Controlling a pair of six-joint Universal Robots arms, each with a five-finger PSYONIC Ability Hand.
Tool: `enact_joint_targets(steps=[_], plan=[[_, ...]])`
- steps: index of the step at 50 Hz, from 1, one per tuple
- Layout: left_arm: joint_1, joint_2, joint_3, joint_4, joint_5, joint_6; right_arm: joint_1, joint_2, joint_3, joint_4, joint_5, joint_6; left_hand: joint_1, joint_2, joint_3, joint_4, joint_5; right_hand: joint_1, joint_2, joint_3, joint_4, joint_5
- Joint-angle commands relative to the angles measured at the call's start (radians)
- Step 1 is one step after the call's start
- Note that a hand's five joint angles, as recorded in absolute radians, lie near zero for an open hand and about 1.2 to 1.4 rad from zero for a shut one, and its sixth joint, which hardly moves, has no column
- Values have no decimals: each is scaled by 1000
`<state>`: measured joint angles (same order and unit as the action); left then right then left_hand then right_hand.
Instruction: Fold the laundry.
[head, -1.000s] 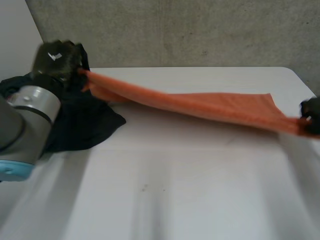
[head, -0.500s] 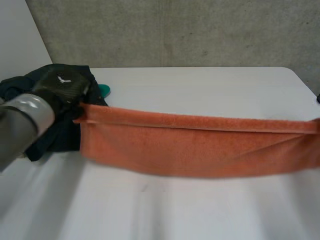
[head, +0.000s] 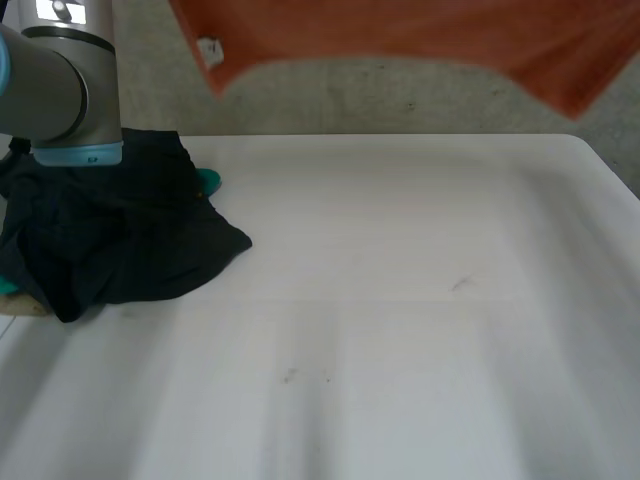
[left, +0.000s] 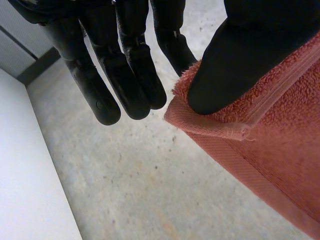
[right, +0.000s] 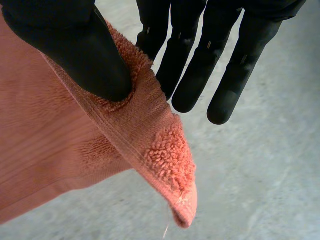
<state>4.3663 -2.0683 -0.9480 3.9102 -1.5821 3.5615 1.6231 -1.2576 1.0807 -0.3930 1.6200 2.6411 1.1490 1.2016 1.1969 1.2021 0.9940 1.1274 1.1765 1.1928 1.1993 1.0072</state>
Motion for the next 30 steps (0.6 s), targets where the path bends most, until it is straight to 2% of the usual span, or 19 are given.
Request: enact_joint_targets(steps=[1, 8, 12, 15, 19, 21, 26, 29, 30], plan=[[6, -10, -138, -77, -9, 0, 1, 96, 12, 154, -80, -18, 247, 195, 199, 194, 228, 269, 220, 203, 197, 215], [-5, -81, -293, -123, 7, 2, 0, 236, 30, 241, -147, -42, 247, 195, 199, 194, 228, 269, 220, 203, 197, 215], [-10, -105, -383, -213, 8, 7, -2, 319, 41, 302, -146, -107, 247, 195, 199, 194, 228, 269, 220, 203, 197, 215], [-13, -108, -445, -331, 8, 10, 1, 340, 70, 371, -143, -188, 247, 195, 199, 194, 228, 269, 220, 203, 197, 215], [-17, -70, -538, -527, -2, 17, -11, 302, 152, 477, -117, -311, 247, 195, 199, 194, 228, 269, 220, 203, 197, 215], [-19, 19, -601, -661, -9, 37, -12, 270, 192, 520, -91, -351, 247, 195, 199, 194, 228, 269, 220, 203, 197, 215], [-24, 200, -744, -922, -18, 109, -70, 109, 391, 672, 23, -473, 247, 195, 199, 194, 228, 269, 220, 203, 197, 215], [-31, 306, -813, -1048, -13, 169, -107, 22, 484, 718, 26, -577, 247, 195, 199, 194, 228, 269, 220, 203, 197, 215], [-34, 325, -824, -1067, -13, 184, -129, -24, 539, 732, 23, -667, 247, 195, 199, 194, 228, 269, 220, 203, 197, 215]])
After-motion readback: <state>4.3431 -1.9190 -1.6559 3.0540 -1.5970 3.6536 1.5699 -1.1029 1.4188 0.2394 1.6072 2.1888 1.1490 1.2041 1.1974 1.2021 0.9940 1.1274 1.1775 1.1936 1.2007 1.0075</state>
